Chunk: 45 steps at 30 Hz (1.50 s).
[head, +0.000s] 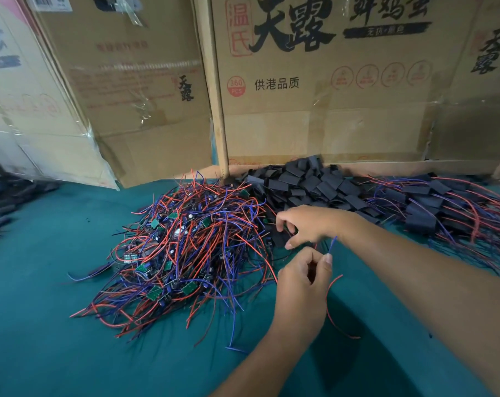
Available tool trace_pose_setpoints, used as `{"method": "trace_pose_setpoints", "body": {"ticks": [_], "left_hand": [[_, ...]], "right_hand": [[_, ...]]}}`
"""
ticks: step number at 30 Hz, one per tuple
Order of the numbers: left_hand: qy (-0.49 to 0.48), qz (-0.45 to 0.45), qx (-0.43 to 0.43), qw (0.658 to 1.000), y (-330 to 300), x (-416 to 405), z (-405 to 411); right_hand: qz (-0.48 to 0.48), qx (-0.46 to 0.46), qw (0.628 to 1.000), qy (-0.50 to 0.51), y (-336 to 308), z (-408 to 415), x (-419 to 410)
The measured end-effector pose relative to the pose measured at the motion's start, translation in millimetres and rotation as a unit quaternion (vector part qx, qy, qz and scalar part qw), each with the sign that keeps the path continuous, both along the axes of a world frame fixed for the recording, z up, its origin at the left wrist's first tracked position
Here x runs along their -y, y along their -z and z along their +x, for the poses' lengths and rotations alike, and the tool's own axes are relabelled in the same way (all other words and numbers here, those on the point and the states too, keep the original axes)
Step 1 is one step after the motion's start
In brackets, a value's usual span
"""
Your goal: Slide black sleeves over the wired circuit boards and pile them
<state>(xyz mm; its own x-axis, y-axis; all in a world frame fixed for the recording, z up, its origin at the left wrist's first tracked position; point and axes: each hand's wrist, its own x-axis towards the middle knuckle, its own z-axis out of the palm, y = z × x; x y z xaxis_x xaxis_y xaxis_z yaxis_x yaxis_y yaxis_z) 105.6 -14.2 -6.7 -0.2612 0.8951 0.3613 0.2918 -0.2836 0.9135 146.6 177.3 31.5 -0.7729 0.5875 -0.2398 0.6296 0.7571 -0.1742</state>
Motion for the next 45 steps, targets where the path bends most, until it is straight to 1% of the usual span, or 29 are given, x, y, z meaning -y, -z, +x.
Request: {"method": "trace_pose_setpoints", "body": {"ticks": [5, 8, 10, 13, 16, 18, 20, 21, 22, 23, 24, 25, 27, 29, 32, 34, 38, 41, 43, 45], "left_hand": [[0.005, 0.000, 0.004, 1.000, -1.0, 0.4, 1.0], [0.004, -0.001, 0.015, 1.000, -2.4, 0.6, 0.4], [0.005, -0.004, 0.010, 1.000, -2.1, 0.1, 0.0], [0.000, -0.007, -0.004, 1.000, -1.3, -1.0, -0.4], [-0.003, -0.005, -0.014, 1.000, -2.0, -0.8, -0.9], [-0.008, -0.006, -0.018, 1.000, -2.5, -1.2, -1.1], [-0.004, -0.010, -0.006, 1.000, -3.4, -1.4, -0.6], [0.001, -0.011, 0.001, 1.000, -3.3, -1.3, -0.6], [0.006, -0.013, 0.006, 1.000, -3.0, -1.5, -0.7], [0.011, -0.016, 0.010, 1.000, -2.7, -1.2, -1.0], [0.015, -0.018, 0.013, 1.000, -2.6, -1.4, -1.4], [0.021, -0.017, 0.016, 1.000, -2.6, -1.5, -1.4], [0.032, -0.011, 0.014, 0.999, -3.4, -1.5, -0.8], [0.055, -0.009, 0.018, 0.998, -6.3, 0.0, -0.4], [0.094, -0.010, 0.078, 0.993, -7.4, -0.9, -4.4], [0.101, -0.019, 0.120, 0.987, -6.4, -2.9, -6.1], [0.117, -0.014, 0.112, 0.987, -4.3, -4.9, -1.5], [0.121, -0.012, 0.096, 0.988, -2.7, -5.5, -1.1], [0.122, -0.009, 0.098, 0.988, -3.1, -5.0, -2.6], [0.117, -0.011, 0.102, 0.988, -4.3, -4.2, -4.0]], "right_hand": [[-0.007, 0.043, 0.999, 0.004, -9.2, -4.6, -1.5], [-0.002, 0.048, 0.999, -0.001, -7.8, -1.9, -2.1], [0.005, 0.022, 1.000, 0.005, -6.2, 2.0, -1.1], [0.046, -0.042, 0.998, 0.020, -7.7, 9.5, 3.8], [0.073, -0.152, 0.985, 0.043, -10.4, 23.6, 17.1], [0.073, -0.253, 0.961, 0.086, -11.2, 37.7, 30.5], [0.063, -0.349, 0.919, 0.172, -8.6, 54.6, 45.9], [0.040, -0.387, 0.894, 0.222, -5.7, 63.9, 54.7], [-0.010, -0.422, 0.865, 0.269, -2.0, 73.5, 64.5], [-0.084, -0.463, 0.829, 0.303, 3.2, 82.8, 75.4], [-0.159, -0.493, 0.794, 0.318, 10.1, 91.4, 86.0], [-0.214, -0.507, 0.772, 0.318, 15.4, 98.0, 97.6], [-0.281, -0.516, 0.758, 0.284, 22.2, 104.1, 118.0], [-0.308, -0.526, 0.755, 0.240, 21.1, 105.4, 130.0], [-0.350, -0.511, 0.766, 0.172, 11.5, 111.7, 132.4], [-0.371, -0.498, 0.770, 0.147, 7.0, 117.5, 132.2], [-0.359, -0.525, 0.755, 0.157, 11.8, 116.3, 131.6], [-0.319, -0.547, 0.755, 0.171, 15.5, 111.4, 132.3], [-0.317, -0.571, 0.736, 0.179, 17.0, 111.2, 130.7], [-0.327, -0.605, 0.698, 0.199, 16.7, 115.5, 125.7]]}}
